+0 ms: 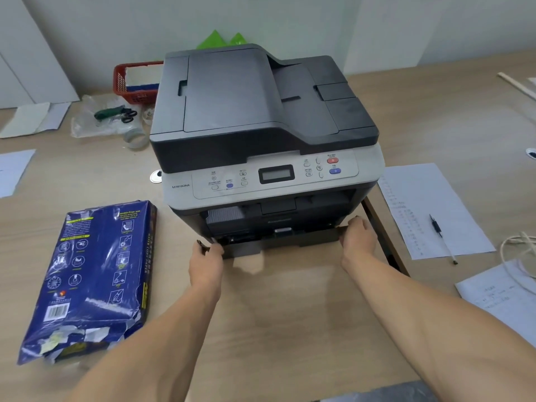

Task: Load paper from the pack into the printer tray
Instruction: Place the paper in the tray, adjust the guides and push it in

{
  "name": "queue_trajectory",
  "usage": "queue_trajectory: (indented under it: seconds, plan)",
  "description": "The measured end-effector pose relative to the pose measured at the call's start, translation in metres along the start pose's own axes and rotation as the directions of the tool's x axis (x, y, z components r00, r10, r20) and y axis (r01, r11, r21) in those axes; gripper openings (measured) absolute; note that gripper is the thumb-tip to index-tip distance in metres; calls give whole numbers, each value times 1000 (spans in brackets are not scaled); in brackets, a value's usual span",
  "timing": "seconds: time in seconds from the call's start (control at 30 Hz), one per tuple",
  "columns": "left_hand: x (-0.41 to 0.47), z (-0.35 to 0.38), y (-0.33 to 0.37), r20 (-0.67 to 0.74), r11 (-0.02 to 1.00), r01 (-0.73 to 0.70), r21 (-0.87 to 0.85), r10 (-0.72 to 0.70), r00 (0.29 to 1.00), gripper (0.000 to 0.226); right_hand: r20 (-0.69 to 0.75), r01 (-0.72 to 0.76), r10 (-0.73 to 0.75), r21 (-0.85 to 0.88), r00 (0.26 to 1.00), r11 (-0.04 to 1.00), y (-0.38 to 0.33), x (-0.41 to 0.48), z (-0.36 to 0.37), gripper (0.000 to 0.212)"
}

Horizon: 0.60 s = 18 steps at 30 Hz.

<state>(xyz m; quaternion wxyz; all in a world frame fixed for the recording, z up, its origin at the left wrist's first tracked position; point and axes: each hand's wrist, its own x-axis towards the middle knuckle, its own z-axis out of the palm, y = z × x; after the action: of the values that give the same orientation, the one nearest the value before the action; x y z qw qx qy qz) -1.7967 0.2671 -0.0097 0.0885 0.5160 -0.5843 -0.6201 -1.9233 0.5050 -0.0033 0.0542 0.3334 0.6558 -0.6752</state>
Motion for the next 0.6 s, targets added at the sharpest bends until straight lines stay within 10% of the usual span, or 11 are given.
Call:
queue_trajectory:
  seconds: [0.33, 0.6]
  plan:
    - [7, 6, 17, 133, 995, 52, -79, -42, 990, 43, 79, -82, 78, 47, 994, 996, -13, 9, 11, 44]
    - [-17, 2, 25, 91, 998, 58, -11, -57, 994, 27, 218, -19, 75, -247, 973, 969, -24, -11, 0, 44]
